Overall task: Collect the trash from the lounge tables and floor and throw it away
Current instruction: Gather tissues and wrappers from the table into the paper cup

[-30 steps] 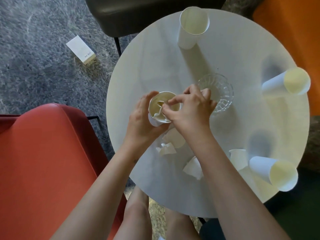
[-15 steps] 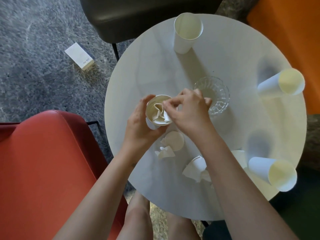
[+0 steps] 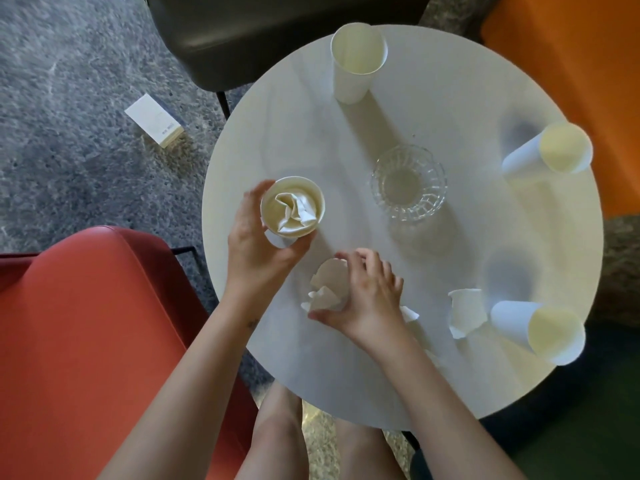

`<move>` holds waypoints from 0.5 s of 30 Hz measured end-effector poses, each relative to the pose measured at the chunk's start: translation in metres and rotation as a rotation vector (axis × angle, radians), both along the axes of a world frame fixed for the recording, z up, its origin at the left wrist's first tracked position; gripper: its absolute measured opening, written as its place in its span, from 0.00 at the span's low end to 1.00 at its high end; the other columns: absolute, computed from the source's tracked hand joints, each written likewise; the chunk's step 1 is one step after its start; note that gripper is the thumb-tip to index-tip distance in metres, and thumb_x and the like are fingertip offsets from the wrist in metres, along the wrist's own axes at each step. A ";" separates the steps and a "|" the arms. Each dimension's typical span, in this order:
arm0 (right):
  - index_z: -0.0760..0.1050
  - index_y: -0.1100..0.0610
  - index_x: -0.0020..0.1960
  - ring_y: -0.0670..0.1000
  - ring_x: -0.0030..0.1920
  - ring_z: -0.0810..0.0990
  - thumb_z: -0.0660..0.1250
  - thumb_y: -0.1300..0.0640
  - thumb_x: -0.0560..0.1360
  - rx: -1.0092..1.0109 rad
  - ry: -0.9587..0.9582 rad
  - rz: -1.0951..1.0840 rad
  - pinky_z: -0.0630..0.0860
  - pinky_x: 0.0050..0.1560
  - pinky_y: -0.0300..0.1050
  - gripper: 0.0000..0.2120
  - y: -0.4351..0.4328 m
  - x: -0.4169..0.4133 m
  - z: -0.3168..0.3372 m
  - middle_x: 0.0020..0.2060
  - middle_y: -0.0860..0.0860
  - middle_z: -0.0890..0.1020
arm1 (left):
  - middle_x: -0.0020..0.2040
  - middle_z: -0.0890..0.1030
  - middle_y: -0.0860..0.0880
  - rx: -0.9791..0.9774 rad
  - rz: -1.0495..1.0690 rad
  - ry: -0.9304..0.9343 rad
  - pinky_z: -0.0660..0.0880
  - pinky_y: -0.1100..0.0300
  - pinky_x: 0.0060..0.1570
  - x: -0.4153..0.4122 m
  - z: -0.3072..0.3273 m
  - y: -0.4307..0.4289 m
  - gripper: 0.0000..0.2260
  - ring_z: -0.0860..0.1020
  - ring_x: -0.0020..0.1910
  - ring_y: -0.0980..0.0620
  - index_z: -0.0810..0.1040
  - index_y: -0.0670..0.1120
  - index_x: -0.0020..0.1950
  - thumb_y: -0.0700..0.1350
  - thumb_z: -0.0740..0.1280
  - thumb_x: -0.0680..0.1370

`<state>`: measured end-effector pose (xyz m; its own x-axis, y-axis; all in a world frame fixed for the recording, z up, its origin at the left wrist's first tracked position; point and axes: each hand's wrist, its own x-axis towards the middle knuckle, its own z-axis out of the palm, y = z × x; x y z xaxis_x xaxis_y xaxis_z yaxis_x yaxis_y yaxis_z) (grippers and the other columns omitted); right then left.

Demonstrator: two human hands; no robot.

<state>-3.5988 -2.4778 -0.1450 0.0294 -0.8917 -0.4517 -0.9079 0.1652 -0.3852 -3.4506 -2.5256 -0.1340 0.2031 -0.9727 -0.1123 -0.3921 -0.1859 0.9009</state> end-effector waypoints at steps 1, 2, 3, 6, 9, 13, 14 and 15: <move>0.65 0.45 0.63 0.53 0.58 0.65 0.74 0.38 0.55 -0.037 0.041 -0.015 0.53 0.48 0.44 0.40 0.002 0.004 -0.004 0.59 0.48 0.66 | 0.55 0.76 0.53 0.000 -0.001 0.001 0.76 0.52 0.54 0.000 -0.001 0.002 0.29 0.76 0.54 0.57 0.69 0.48 0.63 0.42 0.76 0.66; 0.66 0.46 0.63 0.53 0.57 0.66 0.75 0.39 0.56 -0.077 0.074 -0.025 0.53 0.48 0.45 0.39 0.002 0.007 -0.006 0.59 0.48 0.67 | 0.55 0.76 0.53 0.000 -0.003 0.003 0.76 0.52 0.55 0.000 -0.002 0.004 0.28 0.76 0.54 0.58 0.69 0.49 0.63 0.42 0.76 0.66; 0.67 0.47 0.62 0.54 0.56 0.66 0.75 0.41 0.56 -0.113 0.085 -0.035 0.53 0.48 0.46 0.37 0.002 0.009 -0.008 0.57 0.49 0.69 | 0.55 0.76 0.54 0.001 -0.004 0.004 0.76 0.53 0.55 -0.001 -0.002 0.006 0.28 0.75 0.54 0.59 0.69 0.49 0.63 0.42 0.76 0.66; 0.69 0.47 0.59 0.53 0.54 0.67 0.76 0.43 0.59 -0.123 0.057 -0.056 0.50 0.43 0.44 0.31 0.002 0.010 -0.009 0.53 0.48 0.71 | 0.55 0.75 0.54 0.003 0.003 0.016 0.75 0.53 0.55 0.000 -0.003 0.011 0.28 0.75 0.54 0.60 0.69 0.50 0.63 0.42 0.76 0.66; 0.72 0.47 0.54 0.52 0.54 0.68 0.75 0.44 0.61 -0.078 0.026 -0.119 0.49 0.42 0.42 0.24 0.001 0.008 -0.009 0.49 0.48 0.71 | 0.54 0.75 0.57 -0.008 0.002 0.015 0.75 0.53 0.55 0.001 -0.004 0.014 0.28 0.75 0.54 0.61 0.69 0.50 0.62 0.42 0.76 0.66; 0.74 0.52 0.49 0.53 0.53 0.71 0.74 0.48 0.65 -0.009 -0.058 -0.189 0.52 0.43 0.42 0.16 -0.002 0.004 -0.008 0.47 0.49 0.73 | 0.55 0.75 0.54 -0.011 -0.007 0.005 0.75 0.53 0.55 0.001 -0.004 0.016 0.29 0.75 0.54 0.60 0.69 0.48 0.63 0.43 0.77 0.66; 0.74 0.54 0.47 0.54 0.51 0.73 0.73 0.51 0.67 0.008 -0.103 -0.190 0.55 0.44 0.43 0.13 -0.002 0.002 -0.006 0.46 0.51 0.75 | 0.55 0.75 0.53 -0.011 -0.008 0.002 0.75 0.53 0.56 0.001 -0.004 0.017 0.29 0.74 0.54 0.60 0.69 0.47 0.64 0.43 0.77 0.66; 0.75 0.56 0.46 0.56 0.49 0.75 0.72 0.54 0.68 0.015 -0.156 -0.203 0.59 0.44 0.43 0.09 -0.004 -0.001 -0.003 0.44 0.52 0.78 | 0.55 0.75 0.53 -0.012 -0.009 0.002 0.75 0.54 0.56 0.001 -0.005 0.017 0.30 0.74 0.54 0.61 0.69 0.47 0.64 0.44 0.77 0.66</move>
<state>-3.5993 -2.4816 -0.1476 -0.0792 -0.8796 -0.4690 -0.7851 0.3450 -0.5144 -3.4493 -2.5081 -0.1387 0.1940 -0.9758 -0.1008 -0.3923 -0.1714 0.9037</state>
